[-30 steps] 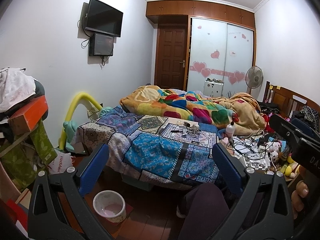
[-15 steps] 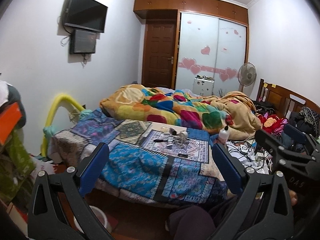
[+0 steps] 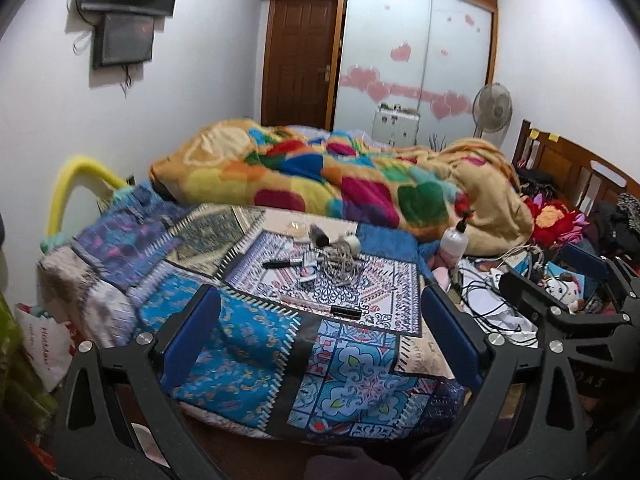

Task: Collect trash
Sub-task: 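Move both tools toward the small items on the patterned mat, then grasp the white tape roll with the right tool while the left tool grasps the clear pen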

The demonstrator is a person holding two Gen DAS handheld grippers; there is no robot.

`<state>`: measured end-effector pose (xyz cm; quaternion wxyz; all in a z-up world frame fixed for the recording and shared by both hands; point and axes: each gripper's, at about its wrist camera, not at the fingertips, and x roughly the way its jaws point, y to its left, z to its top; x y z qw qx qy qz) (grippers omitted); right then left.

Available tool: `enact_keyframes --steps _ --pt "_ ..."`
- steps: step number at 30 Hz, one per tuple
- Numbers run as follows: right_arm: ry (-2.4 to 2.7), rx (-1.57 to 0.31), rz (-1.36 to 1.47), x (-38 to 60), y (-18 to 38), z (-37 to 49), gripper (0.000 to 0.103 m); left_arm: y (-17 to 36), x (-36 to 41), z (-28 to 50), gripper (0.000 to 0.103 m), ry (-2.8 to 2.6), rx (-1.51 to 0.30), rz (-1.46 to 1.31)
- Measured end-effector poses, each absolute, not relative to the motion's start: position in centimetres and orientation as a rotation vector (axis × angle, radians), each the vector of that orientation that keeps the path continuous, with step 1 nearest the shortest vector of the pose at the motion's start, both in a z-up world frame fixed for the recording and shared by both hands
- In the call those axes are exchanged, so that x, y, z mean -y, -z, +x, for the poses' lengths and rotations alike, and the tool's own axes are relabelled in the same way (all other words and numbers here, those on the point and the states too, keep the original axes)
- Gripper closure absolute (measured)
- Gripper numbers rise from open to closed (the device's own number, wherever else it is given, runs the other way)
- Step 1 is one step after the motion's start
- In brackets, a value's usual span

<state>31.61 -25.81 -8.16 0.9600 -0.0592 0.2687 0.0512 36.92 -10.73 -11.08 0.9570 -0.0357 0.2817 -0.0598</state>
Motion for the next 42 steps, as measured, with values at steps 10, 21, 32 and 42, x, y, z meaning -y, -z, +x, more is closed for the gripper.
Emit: enact_keyframes --steps 10,21,32,42 --pt "-0.266 -0.722 -0.077 27.7 14.0 41.1 0.0 20.3 12.2 46.4 0.014 0.11 -0.774 -0.105" --pt "-0.359 -0.89 0.095 30.4 19.2 50.8 0.03 27.3 14.9 52.0 0.047 0.249 -0.963 -0.224" --pt "-0.467 -0.966 0.103 28.5 21.1 57.7 0.051 28.3 17.5 52.9 0.048 0.152 -0.891 -0.154" --pt "-0.477 -0.99 -0.02 25.2 22.7 61.0 0.078 28.3 17.8 53.6 0.048 0.132 -0.86 -0.126"
